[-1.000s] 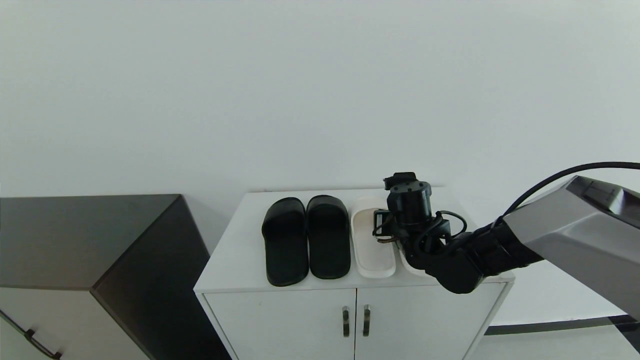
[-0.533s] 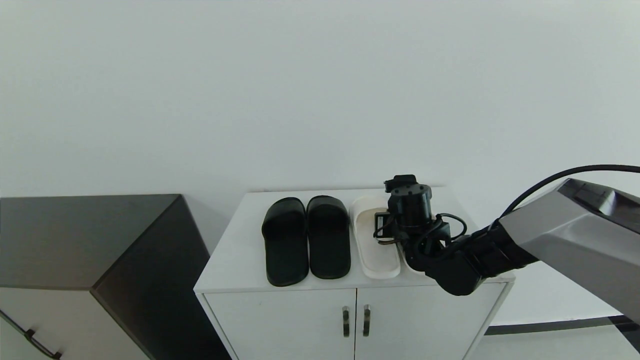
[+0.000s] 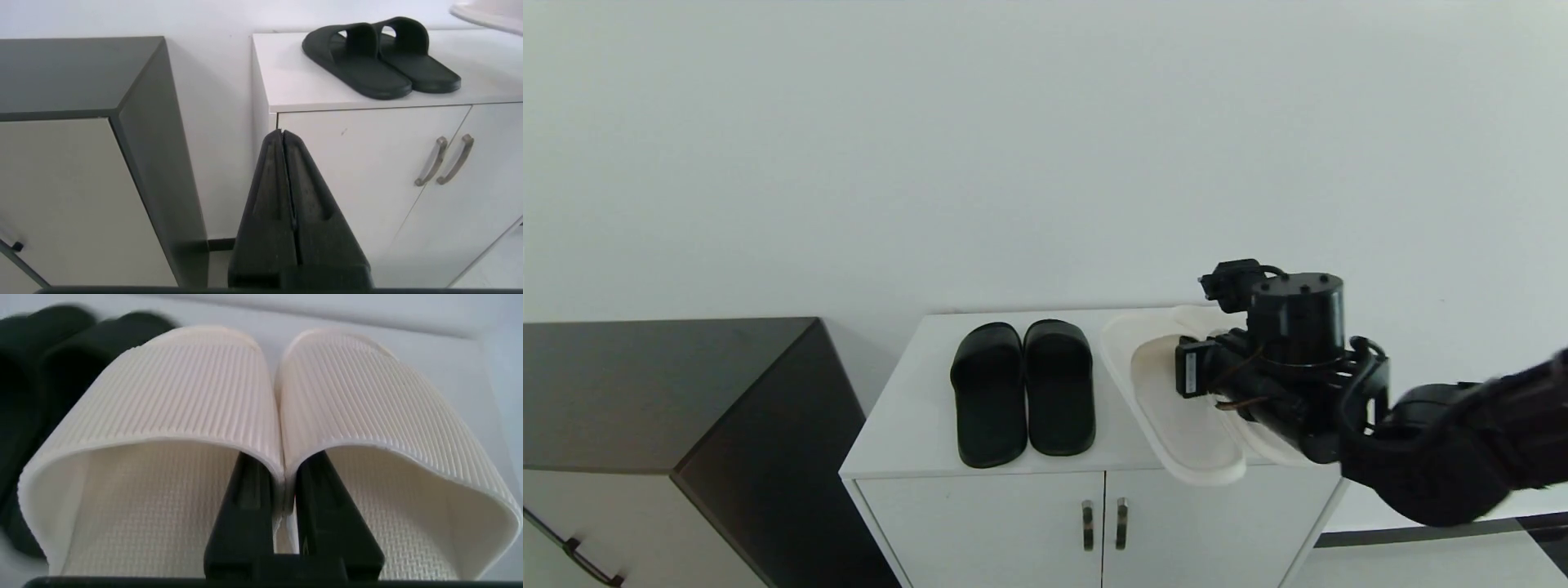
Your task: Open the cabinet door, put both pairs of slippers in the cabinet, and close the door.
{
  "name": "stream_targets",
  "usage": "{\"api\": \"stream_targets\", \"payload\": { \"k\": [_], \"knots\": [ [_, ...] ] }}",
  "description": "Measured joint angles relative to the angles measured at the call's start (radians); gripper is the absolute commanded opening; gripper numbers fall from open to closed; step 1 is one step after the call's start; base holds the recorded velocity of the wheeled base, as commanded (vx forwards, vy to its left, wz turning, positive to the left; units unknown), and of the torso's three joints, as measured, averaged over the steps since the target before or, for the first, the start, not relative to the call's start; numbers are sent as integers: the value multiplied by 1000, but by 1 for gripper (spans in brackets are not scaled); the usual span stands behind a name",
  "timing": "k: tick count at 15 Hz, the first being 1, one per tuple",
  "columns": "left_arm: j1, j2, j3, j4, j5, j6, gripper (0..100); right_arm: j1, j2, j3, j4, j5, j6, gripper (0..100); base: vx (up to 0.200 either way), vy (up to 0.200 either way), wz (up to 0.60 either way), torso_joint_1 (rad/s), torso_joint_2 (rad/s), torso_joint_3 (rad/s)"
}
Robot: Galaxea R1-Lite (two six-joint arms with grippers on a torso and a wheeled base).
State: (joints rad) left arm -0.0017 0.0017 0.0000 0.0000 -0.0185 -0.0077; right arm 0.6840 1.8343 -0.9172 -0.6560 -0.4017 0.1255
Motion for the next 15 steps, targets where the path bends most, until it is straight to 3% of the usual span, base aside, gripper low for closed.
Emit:
{"api": "stream_targets", "payload": {
  "k": [3,6,15],
  "knots": [
    [0,0,0,0,0,0,0,47,-206,161,96,221,1,0,0,0,0,0,0,0],
    [0,0,0,0,0,0,0,100,-356,256,179,361,3,0,0,0,0,0,0,0],
    [0,0,0,0,0,1,0,103,-410,312,174,367,-34,0,-178,0,0,2,2,3]
  ]
}}
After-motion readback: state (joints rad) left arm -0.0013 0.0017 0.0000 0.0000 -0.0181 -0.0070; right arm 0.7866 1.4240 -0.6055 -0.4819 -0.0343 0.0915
